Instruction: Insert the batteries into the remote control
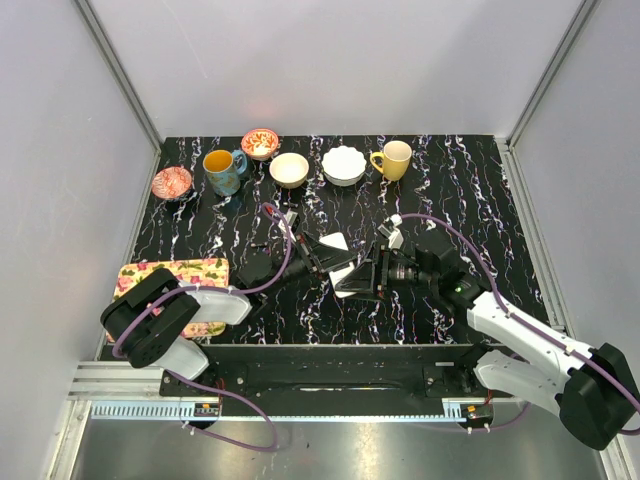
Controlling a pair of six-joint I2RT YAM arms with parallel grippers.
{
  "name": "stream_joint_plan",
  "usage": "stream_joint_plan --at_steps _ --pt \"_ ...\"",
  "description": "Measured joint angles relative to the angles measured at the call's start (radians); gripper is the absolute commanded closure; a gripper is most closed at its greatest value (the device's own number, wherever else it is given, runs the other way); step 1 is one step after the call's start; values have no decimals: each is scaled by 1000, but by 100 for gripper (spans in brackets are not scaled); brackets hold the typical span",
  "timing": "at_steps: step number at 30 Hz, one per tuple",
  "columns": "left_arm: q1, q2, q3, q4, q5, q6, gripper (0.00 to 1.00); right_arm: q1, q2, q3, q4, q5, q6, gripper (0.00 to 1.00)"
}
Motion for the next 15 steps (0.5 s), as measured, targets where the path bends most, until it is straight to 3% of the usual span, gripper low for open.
stream_joint_plan --at_steps 15 --pt "3 0 -4 -8 -6 0 100 -17 -4 -33 28 -1 29 47"
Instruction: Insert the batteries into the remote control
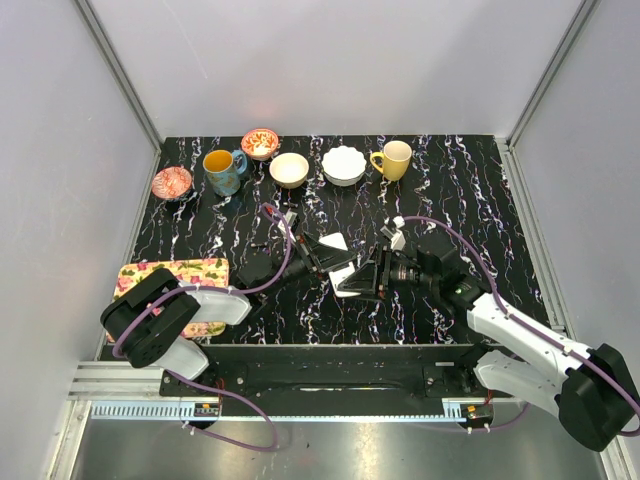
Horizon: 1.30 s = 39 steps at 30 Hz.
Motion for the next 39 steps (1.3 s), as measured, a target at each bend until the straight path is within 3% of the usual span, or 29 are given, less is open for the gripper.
stream_joint_plan --at_steps 18,29,39 --pt "2 1 0 -1 2 -5 100 -6 32 5 34 -14 8 45" --pt "2 31 0 0 9 -35 100 -6 48 27 -6 -28 -10 37" --pt "2 43 0 0 9 -47 100 -17 39 51 -44 -28 -25 38"
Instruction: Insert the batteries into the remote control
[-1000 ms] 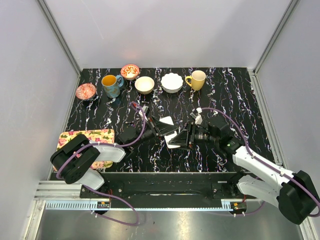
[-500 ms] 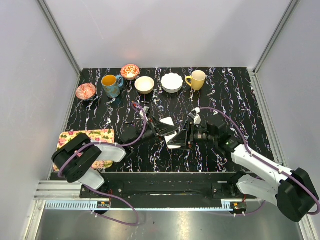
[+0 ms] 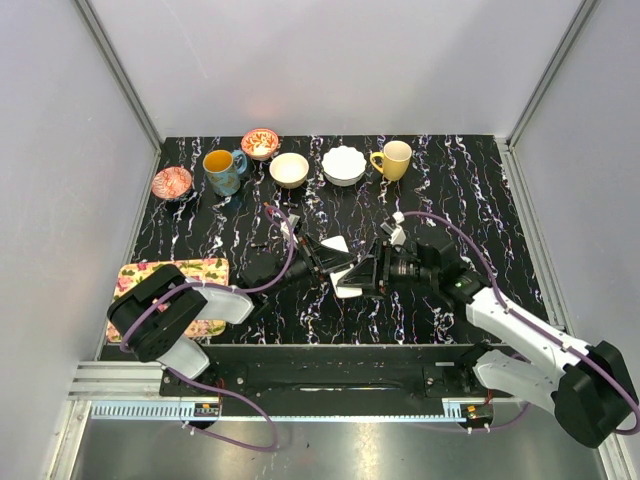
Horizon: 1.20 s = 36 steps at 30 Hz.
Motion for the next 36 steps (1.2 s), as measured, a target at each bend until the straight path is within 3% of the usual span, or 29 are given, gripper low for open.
stream_joint_plan --at_steps 7,36 --pt "2 0 -4 0 0 -7 100 -48 -32 0 -27 -2 -14 40" --pt "2 0 -16 -5 5 -24 100 -51 32 -12 -25 -38 -45 43"
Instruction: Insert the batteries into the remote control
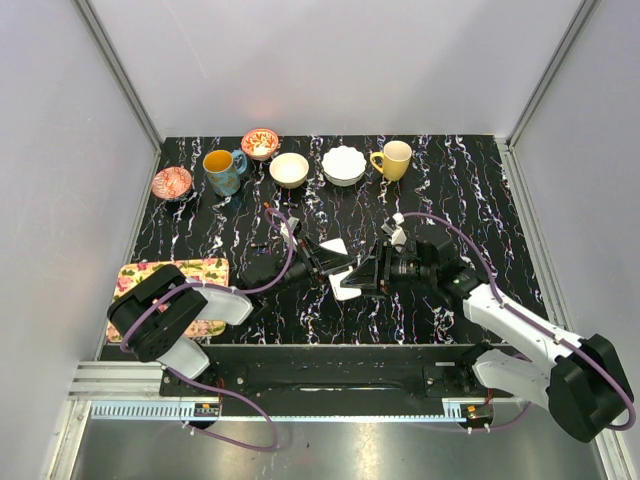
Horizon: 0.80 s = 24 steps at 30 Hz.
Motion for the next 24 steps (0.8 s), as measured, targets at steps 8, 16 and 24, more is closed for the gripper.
stream_joint_plan --at_steps 8,16,24 --pt "-1 0 0 -3 1 1 100 -1 24 0 23 -24 0 43" --pt "-1 0 0 -7 0 0 100 -1 31 0 36 -27 2 44" --pt "-4 0 1 -7 0 0 100 -1 53 -6 86 -50 26 50"
